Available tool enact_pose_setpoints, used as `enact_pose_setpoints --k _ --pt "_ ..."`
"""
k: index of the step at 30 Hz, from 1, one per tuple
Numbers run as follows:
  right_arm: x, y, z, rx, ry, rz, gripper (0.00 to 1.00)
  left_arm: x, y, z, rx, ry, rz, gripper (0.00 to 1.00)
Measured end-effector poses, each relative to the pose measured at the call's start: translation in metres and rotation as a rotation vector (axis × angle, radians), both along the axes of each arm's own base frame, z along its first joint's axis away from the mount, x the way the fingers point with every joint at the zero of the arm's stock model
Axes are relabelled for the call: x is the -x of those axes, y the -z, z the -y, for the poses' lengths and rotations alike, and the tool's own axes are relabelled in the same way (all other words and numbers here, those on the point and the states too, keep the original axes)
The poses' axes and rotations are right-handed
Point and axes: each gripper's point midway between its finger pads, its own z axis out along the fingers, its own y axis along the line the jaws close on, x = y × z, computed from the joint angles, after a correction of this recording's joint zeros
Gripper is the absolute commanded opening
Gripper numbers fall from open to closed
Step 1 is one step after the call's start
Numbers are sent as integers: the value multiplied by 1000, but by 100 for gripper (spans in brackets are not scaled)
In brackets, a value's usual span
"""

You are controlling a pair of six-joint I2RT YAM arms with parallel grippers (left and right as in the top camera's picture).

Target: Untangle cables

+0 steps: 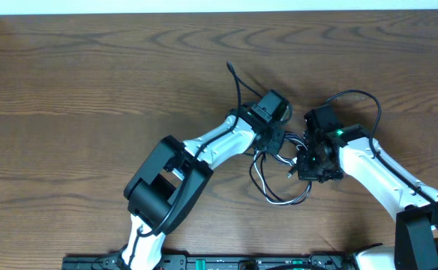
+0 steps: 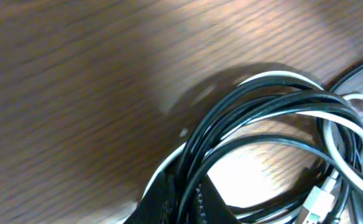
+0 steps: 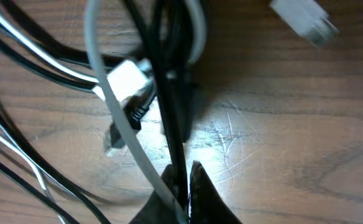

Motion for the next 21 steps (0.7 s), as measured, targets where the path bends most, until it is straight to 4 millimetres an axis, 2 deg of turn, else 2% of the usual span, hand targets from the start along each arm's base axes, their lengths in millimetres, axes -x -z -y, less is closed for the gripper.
enact_pose_setpoints --k 4,11,21 --pt "6 0 15 74 49 -23 1 -4 -2 -20 -26 -38 -31 8" --pt "-3 -2 44 118 206 -17 1 -11 -13 -61 -49 -121 -99 9" --pt "-3 -6 62 68 321 -57 1 1 -27 -66 7 -80 -167 9"
